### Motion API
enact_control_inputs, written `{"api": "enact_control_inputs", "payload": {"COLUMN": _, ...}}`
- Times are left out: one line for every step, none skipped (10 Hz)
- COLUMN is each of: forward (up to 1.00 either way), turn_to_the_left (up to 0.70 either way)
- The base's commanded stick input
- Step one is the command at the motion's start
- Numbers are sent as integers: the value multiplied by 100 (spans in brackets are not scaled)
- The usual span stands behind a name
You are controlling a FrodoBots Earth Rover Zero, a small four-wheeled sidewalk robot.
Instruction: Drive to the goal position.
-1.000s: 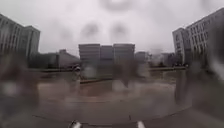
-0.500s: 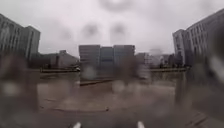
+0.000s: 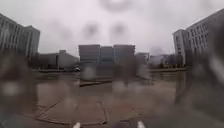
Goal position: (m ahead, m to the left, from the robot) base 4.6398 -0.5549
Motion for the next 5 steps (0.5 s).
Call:
{"api": "enact_control_inputs", "payload": {"forward": 70, "turn_to_the_left": 0}}
{"api": "enact_control_inputs", "payload": {"forward": 70, "turn_to_the_left": 0}}
{"api": "enact_control_inputs", "payload": {"forward": 70, "turn_to_the_left": 0}}
{"api": "enact_control_inputs", "payload": {"forward": 70, "turn_to_the_left": 0}}
{"api": "enact_control_inputs", "payload": {"forward": 70, "turn_to_the_left": 0}}
